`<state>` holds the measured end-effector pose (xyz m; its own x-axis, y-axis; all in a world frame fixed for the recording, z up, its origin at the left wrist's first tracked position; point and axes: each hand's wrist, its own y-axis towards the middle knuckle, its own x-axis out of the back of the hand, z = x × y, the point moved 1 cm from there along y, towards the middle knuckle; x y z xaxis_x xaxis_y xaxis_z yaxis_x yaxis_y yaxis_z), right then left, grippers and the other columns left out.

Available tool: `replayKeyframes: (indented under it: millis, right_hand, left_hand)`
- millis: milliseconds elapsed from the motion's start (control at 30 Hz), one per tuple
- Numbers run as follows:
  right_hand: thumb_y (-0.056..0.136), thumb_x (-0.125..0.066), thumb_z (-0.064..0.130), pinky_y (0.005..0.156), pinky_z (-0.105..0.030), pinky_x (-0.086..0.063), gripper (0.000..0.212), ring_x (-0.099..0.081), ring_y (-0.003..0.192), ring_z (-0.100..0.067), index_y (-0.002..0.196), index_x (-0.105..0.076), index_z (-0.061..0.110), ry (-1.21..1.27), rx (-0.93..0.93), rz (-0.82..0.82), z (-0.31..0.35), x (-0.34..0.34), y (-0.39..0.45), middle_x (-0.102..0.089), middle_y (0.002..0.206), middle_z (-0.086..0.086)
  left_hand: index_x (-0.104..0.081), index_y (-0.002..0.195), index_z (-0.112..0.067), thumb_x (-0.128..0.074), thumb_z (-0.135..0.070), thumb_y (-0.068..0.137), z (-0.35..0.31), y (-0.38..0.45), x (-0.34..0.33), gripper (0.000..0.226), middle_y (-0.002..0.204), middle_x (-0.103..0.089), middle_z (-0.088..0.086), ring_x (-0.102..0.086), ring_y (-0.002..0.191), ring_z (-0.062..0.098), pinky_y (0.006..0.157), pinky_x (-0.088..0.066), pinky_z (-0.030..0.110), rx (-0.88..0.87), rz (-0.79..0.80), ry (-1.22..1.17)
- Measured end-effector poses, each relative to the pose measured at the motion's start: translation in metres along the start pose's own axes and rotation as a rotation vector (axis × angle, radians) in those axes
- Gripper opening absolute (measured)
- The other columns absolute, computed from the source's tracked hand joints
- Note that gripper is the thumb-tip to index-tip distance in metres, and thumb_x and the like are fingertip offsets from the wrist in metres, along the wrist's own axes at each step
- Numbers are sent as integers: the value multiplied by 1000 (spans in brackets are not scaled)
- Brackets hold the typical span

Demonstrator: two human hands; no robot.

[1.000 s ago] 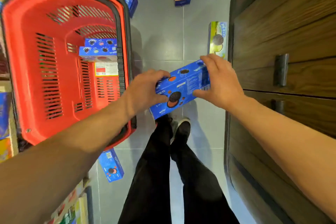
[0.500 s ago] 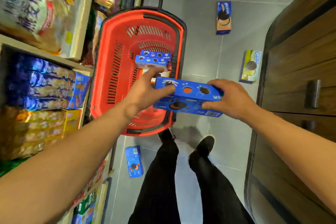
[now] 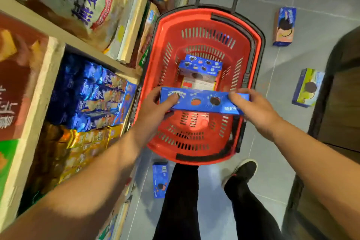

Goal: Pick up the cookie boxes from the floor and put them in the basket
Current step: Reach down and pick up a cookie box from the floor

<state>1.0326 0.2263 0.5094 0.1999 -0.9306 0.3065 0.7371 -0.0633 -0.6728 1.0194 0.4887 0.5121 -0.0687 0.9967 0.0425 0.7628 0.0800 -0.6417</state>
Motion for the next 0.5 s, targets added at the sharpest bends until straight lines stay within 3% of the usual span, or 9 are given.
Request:
replayKeyframes:
  millis: [100, 233, 333, 433, 500]
  right_hand:
    - [86, -69, 34, 80, -36, -53, 21, -68, 82, -20, 96, -67, 16, 68, -41, 7, 1, -40, 16, -73, 92, -4]
    - [80, -76, 18, 71, -26, -50, 37, -60, 74, -12, 113, -61, 15, 139, -78, -80, -9, -80, 38, -66, 92, -2]
    - [77, -78, 13, 63, -21, -47, 40, -56, 66, -8, 110, -56, 18, 180, -94, -171, -30, -96, 64, -63, 85, 2]
    - [78, -78, 16, 59, -11, -45, 35, -55, 63, 0, 103, -55, 22, 127, -70, -254, -50, -101, 87, -61, 80, 11]
    - [79, -78, 15, 68, -20, -49, 39, -58, 70, -10, 108, -52, 21, 145, -65, -210, -62, -103, 99, -63, 84, 5]
  left_hand:
    - [-65, 112, -30, -73, -51, 69, 11, 24, 32, 49, 102, -72, -6, -66, 93, 9, 89, -53, 37, -7, -62, 147]
    - [-54, 133, -28, -71, -48, 78, 34, 52, 51, 61, 115, -67, -9, -61, 102, 1, 90, -45, 16, -6, -106, 341]
    - [-56, 125, -29, -69, -41, 84, 56, 79, 49, 44, 101, -66, -22, -58, 90, -15, 76, -38, 1, -52, -106, 397]
    - [-59, 104, -35, -71, -30, 84, 74, 103, 40, 24, 86, -63, -28, -56, 78, -20, 70, -37, -2, -103, -145, 389]
    - [-59, 93, -37, -71, -24, 84, 86, 117, 34, 19, 82, -63, -25, -56, 73, -19, 69, -38, 0, -109, -156, 374]
